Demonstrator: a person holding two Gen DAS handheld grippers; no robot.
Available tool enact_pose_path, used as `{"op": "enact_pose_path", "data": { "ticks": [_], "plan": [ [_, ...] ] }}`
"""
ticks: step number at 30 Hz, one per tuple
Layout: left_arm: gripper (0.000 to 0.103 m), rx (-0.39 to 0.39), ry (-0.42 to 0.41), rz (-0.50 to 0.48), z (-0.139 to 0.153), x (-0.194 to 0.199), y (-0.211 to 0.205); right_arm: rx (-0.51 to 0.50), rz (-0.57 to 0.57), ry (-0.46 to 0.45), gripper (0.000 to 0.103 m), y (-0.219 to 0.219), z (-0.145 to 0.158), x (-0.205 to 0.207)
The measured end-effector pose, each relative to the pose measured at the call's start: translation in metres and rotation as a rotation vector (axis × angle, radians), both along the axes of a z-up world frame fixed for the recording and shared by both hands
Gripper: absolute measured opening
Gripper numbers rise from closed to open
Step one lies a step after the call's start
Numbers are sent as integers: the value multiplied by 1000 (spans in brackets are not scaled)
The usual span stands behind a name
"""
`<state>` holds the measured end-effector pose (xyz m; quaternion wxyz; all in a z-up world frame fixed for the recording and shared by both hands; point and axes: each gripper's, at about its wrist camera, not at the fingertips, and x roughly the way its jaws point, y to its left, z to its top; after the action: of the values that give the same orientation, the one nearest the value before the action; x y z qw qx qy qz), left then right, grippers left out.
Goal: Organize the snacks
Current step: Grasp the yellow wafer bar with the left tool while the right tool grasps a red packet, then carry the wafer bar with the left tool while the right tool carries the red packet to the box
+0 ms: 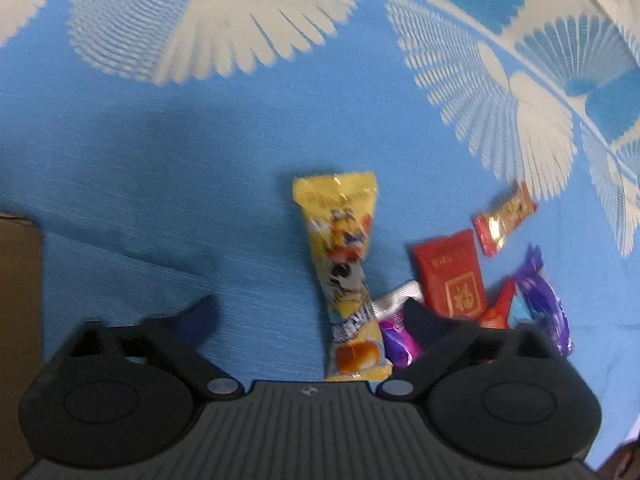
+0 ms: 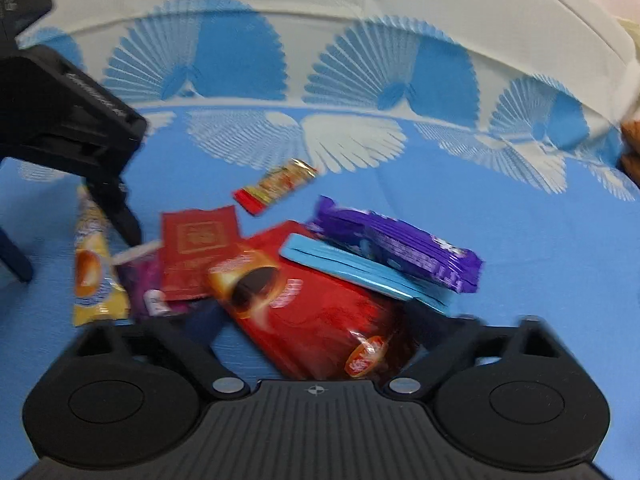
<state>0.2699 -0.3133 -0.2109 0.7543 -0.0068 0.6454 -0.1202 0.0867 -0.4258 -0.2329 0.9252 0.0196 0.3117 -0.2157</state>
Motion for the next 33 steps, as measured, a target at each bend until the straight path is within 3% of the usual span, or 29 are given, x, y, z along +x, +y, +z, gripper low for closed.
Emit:
{"op": "enact_pose_path", "data": {
  "ticks": [1,2,3,4,8,12,18,24,33],
  "plan": [
    [60,0,-13,29,4,-1,4,-30,4,9,50,6,2,-1],
    [45,-14,-11,51,7,0,8,-38,10,3,46,8,4,-3],
    [22,-47,8,62,10,1,12,-30,17,-6,38,9,7,-6],
    [15,-68,26,69,11,2,16,-18,17,-8,32,9,11,-8],
    [12,-60,-48,19,33,-11,21,62,7,-36,21,4,30,-21],
    [12,-122,-76,-45,62,-30,34,129,-9,-80,10,4,56,-44],
    [12,-214,-115,-121,115,-74,58,197,-30,-137,9,19,94,-89],
    [12,-290,-181,-197,179,-134,109,219,-13,-195,9,57,138,-134],
    [12,-327,-260,-207,242,-231,223,217,163,-242,9,157,209,-204]
  ]
}}
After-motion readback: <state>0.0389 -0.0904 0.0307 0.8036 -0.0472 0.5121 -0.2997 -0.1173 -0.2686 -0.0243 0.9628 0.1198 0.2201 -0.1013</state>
